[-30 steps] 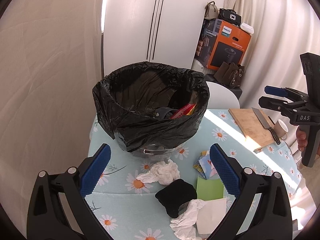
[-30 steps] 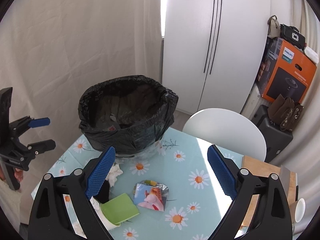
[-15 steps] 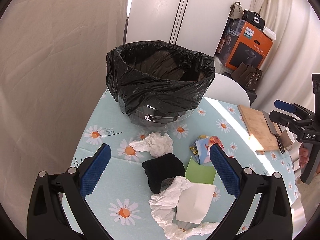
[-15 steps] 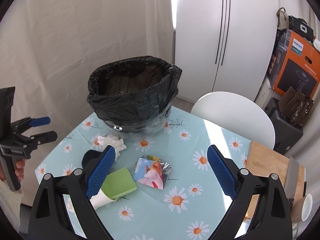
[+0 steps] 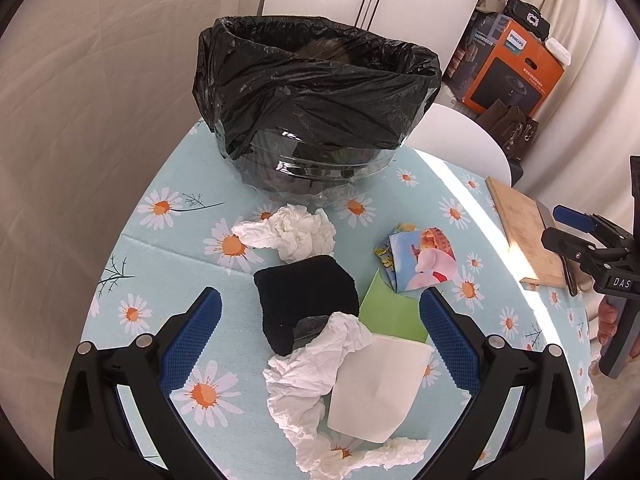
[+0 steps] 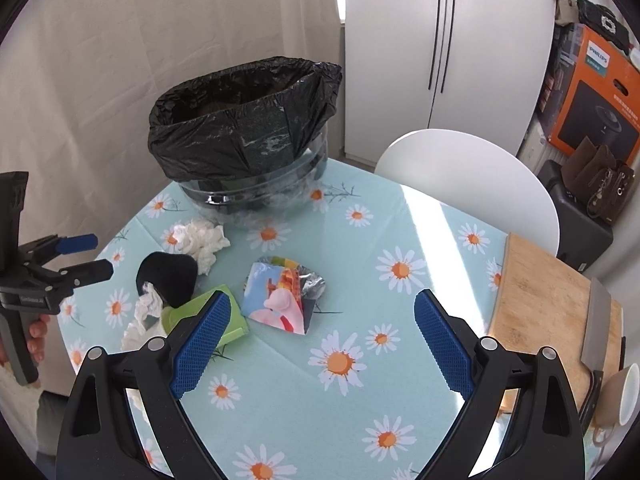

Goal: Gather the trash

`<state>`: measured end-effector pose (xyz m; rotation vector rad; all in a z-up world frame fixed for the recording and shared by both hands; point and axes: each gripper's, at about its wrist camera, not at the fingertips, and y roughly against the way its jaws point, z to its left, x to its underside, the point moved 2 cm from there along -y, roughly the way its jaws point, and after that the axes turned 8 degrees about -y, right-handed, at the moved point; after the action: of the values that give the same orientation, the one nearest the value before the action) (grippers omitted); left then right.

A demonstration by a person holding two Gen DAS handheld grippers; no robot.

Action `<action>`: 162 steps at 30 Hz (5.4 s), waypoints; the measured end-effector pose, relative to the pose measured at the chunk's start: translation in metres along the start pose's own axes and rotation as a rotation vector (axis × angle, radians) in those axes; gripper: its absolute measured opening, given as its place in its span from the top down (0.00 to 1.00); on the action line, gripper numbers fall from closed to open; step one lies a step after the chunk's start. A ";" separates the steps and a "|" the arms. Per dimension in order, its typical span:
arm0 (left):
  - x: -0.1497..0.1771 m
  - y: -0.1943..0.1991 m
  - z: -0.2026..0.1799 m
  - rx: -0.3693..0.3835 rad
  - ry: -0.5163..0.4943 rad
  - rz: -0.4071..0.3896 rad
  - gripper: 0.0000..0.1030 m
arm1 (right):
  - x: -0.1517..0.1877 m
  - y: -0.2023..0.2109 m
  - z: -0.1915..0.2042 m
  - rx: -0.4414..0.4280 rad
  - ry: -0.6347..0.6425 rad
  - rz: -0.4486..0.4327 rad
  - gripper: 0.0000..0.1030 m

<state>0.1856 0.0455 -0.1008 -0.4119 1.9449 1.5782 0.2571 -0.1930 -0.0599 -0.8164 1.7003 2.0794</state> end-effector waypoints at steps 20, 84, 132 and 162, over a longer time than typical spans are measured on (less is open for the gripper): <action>0.000 -0.097 0.002 -0.123 -0.036 0.221 0.06 | 0.008 -0.133 -0.004 -0.086 0.019 0.252 0.14; 0.009 0.044 0.055 -0.008 -0.065 0.163 0.43 | 0.088 0.060 -0.053 0.074 -0.184 0.066 0.93; -0.225 0.019 0.089 0.287 -0.461 -0.022 0.43 | -0.147 0.035 0.096 0.064 -0.111 -0.208 0.93; -0.188 0.011 0.095 0.247 -0.503 -0.120 0.06 | -0.155 -0.027 0.099 0.081 -0.199 -0.205 0.18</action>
<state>0.3482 0.1158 0.0129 -0.0200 1.6565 1.2018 0.3721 -0.0754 0.0266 -0.7012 1.5175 1.8750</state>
